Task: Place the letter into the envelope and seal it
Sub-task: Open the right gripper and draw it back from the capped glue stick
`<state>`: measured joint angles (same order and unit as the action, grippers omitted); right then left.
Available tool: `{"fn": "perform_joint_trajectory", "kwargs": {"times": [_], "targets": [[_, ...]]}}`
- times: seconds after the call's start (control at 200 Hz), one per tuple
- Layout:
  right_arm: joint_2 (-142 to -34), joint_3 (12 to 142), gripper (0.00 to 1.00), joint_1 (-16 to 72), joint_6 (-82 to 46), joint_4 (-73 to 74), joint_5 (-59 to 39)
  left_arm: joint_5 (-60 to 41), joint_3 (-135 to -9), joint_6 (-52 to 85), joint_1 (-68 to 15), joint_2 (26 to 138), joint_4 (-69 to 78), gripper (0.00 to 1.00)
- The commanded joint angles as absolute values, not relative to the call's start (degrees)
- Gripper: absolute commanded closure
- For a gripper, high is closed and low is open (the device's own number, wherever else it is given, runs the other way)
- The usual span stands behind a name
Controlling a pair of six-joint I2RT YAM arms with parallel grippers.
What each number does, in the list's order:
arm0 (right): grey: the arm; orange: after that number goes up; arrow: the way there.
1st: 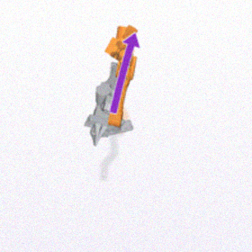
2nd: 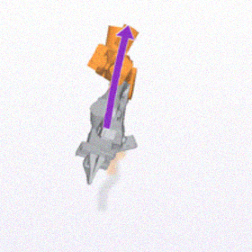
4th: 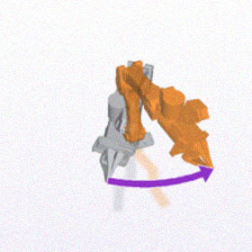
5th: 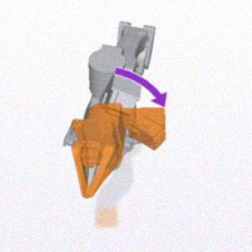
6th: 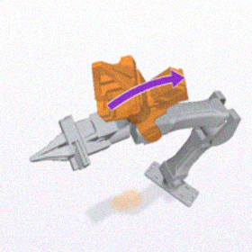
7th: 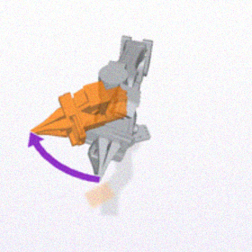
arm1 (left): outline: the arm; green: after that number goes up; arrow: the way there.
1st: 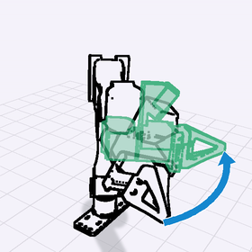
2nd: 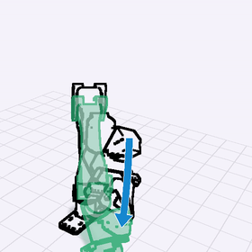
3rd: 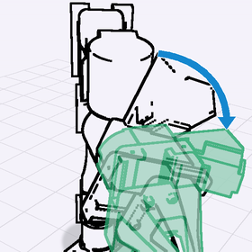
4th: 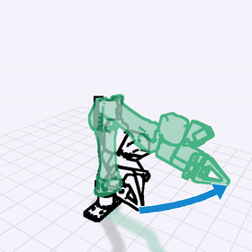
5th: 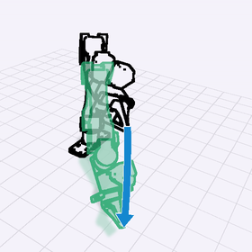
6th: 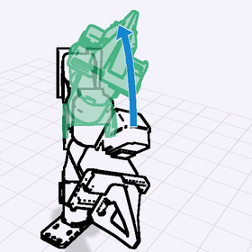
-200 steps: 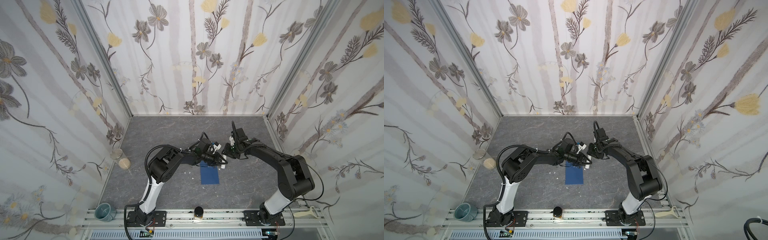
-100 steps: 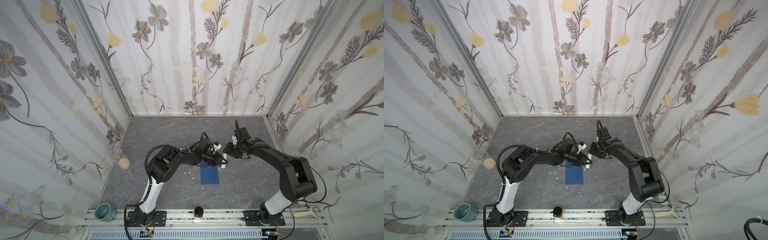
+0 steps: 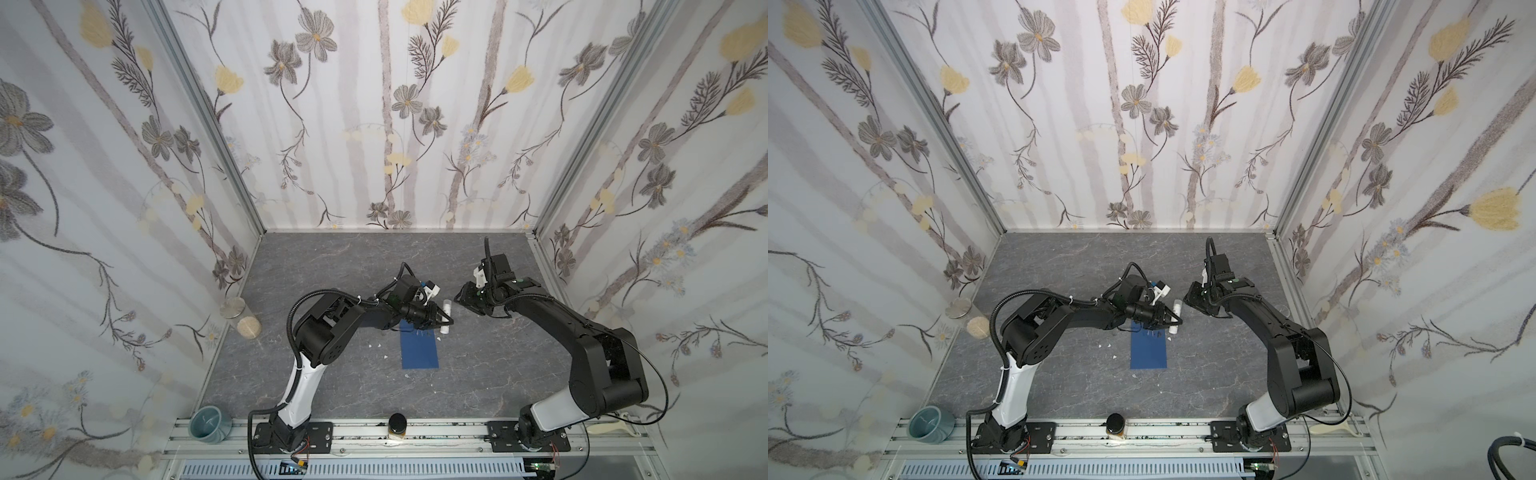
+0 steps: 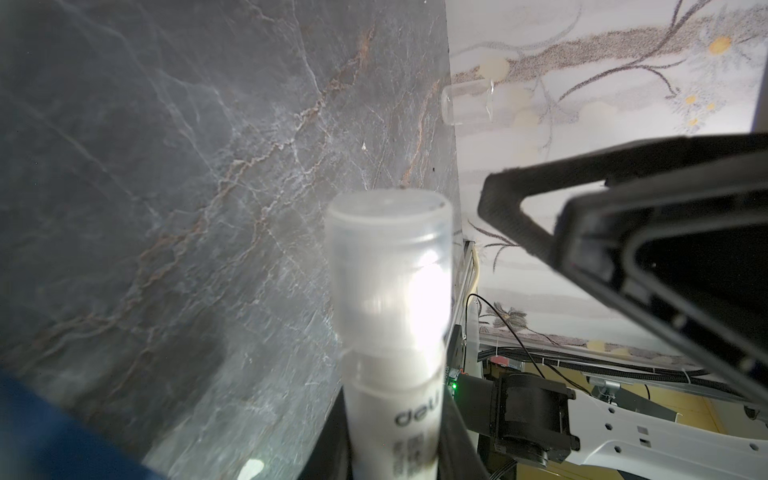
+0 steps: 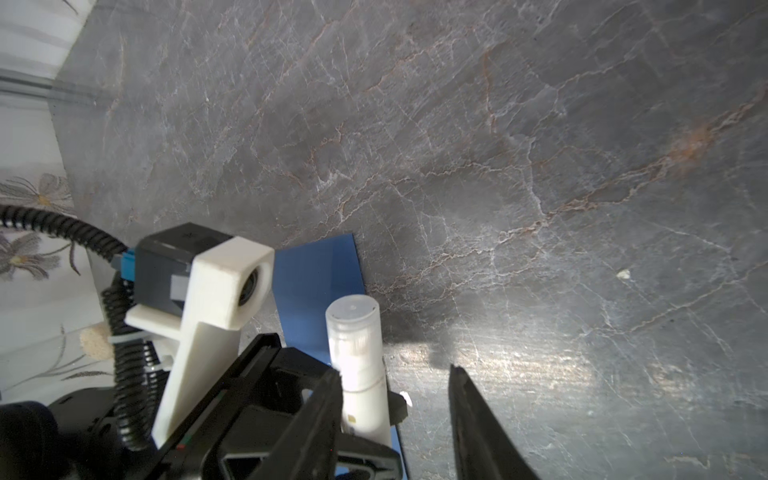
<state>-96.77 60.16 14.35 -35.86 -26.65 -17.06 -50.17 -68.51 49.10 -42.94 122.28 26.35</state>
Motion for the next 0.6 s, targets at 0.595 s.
{"fn": "perform_joint_trajectory", "kwargs": {"times": [0.595], "targets": [[-108.3,71.7,1.00,13.8,-23.6,-26.6,-22.3,-50.6,-67.8,48.3,-44.4,120.2,27.9,1.00]]}}
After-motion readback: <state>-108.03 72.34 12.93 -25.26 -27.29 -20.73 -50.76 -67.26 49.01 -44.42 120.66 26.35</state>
